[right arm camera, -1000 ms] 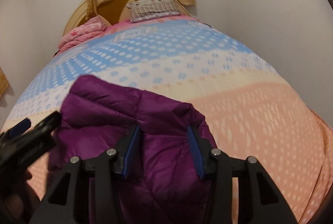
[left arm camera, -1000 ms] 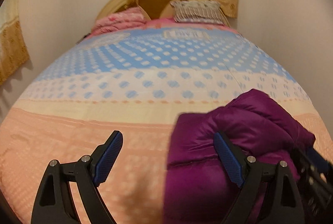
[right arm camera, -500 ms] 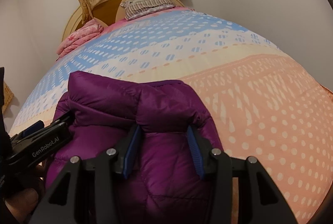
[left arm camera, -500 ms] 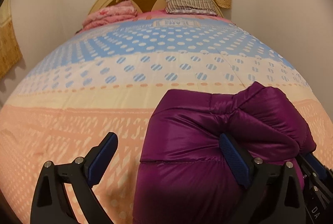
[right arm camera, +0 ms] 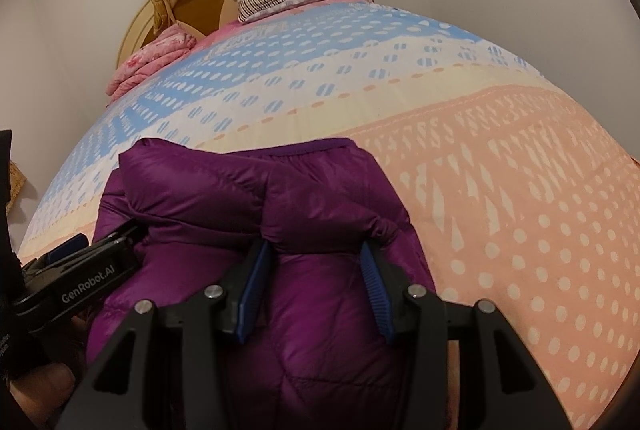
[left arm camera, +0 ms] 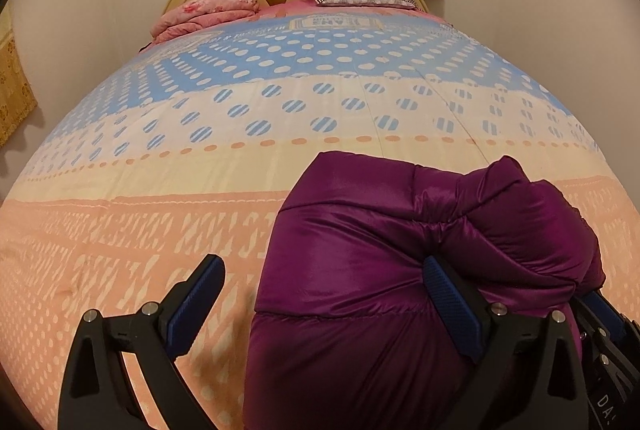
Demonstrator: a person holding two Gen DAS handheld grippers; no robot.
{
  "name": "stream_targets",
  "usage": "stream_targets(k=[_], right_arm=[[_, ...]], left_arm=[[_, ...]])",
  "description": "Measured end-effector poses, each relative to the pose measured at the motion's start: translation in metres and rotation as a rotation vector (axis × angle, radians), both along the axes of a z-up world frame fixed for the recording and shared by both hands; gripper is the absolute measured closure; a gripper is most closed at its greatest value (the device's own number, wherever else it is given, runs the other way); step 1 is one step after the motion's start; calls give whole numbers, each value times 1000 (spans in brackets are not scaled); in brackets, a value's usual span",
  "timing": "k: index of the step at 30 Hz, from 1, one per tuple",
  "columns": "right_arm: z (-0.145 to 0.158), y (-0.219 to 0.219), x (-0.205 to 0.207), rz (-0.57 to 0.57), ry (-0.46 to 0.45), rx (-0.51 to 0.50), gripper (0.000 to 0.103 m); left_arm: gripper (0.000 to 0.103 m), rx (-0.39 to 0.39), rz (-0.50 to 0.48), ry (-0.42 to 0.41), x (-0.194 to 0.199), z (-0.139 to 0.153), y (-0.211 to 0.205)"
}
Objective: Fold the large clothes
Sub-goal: 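Hold the purple jacket edge closed in both grippers side by side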
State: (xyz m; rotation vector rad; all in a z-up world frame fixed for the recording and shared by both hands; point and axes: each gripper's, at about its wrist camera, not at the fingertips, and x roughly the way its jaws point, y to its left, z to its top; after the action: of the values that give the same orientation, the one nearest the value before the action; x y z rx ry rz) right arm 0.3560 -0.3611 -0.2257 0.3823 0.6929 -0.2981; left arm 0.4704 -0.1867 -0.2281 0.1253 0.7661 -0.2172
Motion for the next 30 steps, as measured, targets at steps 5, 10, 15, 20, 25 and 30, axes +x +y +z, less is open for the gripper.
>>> stream_targets(k=[5,10,15,20,25,30], right_arm=[[-2,1,3,-2,15,-17,53],[-4,-1,6,0,24,-23,53],[-5,-2,8,0,30,-28,53],[-5,-2,8,0,30,-28,52],[-6,-3,9,1,32,-28,52],[-8,-4,10,1,34,-28,52]], left_arm=[[3,-14,-1,13,2,-3,1],[3,-16,-1,13,2,-5,2],[3,-18,-1,15,2,-5,1],[3,-23,-3,23,3,-7,1],[3,-22,-3,27,4,-9,1],[3,-17,-3,27,4,-9,1]])
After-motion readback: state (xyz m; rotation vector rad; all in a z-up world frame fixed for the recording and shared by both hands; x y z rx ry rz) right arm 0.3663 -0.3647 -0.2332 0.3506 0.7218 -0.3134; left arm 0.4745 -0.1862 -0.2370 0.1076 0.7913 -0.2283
